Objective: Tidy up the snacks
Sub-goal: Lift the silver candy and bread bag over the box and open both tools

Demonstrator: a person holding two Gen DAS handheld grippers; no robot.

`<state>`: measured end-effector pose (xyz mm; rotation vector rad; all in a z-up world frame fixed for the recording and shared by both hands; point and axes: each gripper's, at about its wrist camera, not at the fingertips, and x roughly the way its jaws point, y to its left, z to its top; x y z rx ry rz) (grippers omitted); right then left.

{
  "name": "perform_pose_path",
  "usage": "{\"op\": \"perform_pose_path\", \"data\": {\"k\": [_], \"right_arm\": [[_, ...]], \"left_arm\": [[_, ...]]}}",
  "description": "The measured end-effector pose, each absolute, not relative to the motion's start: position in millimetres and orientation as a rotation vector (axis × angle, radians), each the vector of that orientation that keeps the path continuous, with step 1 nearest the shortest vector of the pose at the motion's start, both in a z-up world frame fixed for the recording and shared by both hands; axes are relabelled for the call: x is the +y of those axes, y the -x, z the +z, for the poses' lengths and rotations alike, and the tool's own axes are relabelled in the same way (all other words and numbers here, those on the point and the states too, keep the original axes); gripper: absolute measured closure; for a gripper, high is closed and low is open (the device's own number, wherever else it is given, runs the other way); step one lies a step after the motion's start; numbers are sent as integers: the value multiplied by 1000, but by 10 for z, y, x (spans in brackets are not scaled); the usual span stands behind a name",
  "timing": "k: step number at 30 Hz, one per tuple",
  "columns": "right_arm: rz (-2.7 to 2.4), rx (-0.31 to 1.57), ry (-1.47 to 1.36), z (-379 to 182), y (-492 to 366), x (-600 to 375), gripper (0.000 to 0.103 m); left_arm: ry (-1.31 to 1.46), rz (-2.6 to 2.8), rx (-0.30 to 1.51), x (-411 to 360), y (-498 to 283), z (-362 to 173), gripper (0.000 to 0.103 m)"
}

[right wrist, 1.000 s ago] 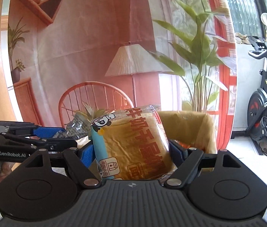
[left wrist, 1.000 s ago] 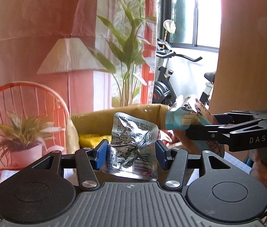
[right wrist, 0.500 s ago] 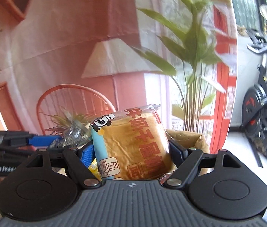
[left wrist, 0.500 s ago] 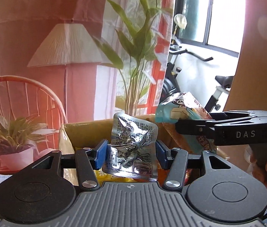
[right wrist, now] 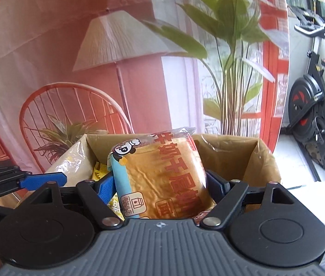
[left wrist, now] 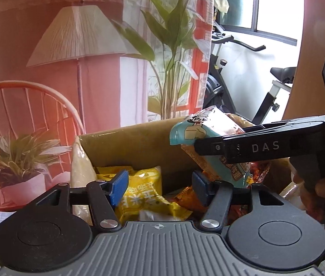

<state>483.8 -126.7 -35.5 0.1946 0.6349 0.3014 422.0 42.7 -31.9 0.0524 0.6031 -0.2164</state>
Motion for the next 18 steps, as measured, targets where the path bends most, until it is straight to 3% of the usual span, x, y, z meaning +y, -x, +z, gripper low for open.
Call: {"op": "perform_pose_path", "data": {"k": [5, 18], "right_arm": [[306, 612, -157, -354, -4781, -1241, 16], [310, 522, -168, -152, -4364, -1388, 16]], "left_arm": [[-26, -192, 601, 530, -4198, -309, 35], [-29, -197, 560, 550, -3873, -104, 35]]}}
